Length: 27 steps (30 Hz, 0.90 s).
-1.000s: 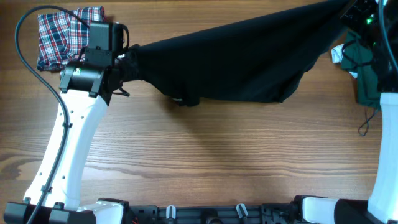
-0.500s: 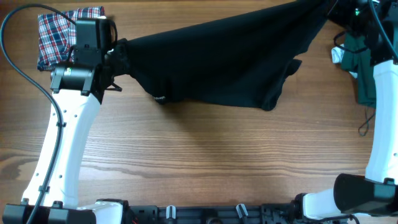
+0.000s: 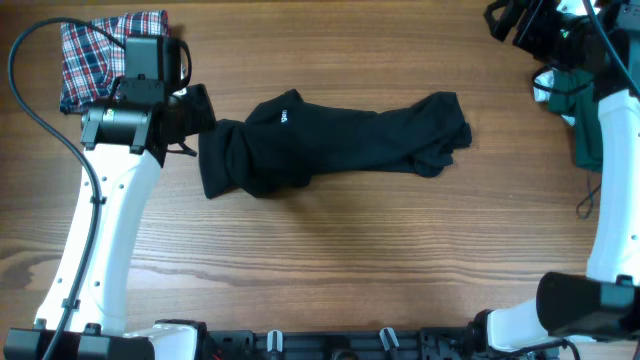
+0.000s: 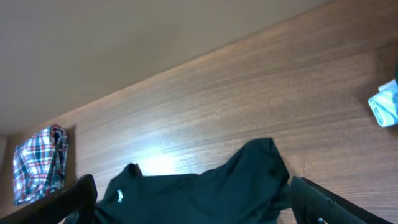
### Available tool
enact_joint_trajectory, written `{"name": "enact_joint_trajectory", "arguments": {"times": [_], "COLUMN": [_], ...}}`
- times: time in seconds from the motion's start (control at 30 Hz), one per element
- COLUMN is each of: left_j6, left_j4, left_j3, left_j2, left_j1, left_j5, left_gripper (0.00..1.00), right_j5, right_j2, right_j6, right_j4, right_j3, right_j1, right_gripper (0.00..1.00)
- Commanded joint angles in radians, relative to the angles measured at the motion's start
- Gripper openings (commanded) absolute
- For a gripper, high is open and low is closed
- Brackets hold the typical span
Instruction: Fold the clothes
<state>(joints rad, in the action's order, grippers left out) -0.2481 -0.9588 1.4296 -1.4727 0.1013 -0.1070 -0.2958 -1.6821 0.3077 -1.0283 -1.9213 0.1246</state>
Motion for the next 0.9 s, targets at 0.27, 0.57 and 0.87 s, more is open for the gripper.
{"name": "enact_joint_trajectory", "arguments": {"times": [0.27, 0.57, 0.87], "left_j6": [-0.103, -0.139, -0.157], "left_j4": [-0.183, -0.285, -0.223], "left_j3": [0.011, -0.131, -0.235], "left_j2": [0.002, -0.097, -0.129], "left_j1": [-0.010, -0.007, -0.007], "left_j5": [0.057, 0.170, 0.200], "left_gripper": [0.51, 0.43, 0.62], "right_j5": [0.088, 0.072, -0.069], "right_j2": [-0.041, -0.043, -0.043], "right_j6": [-0.062, -0.098, -0.098], "right_j4": [-0.267, -0.232, 0.071], "right_j3": [0.008, 0.304, 0.640], "right_j1": [0.006, 0.006, -0.011], "right_gripper": [1.00, 1.00, 1.00]}}
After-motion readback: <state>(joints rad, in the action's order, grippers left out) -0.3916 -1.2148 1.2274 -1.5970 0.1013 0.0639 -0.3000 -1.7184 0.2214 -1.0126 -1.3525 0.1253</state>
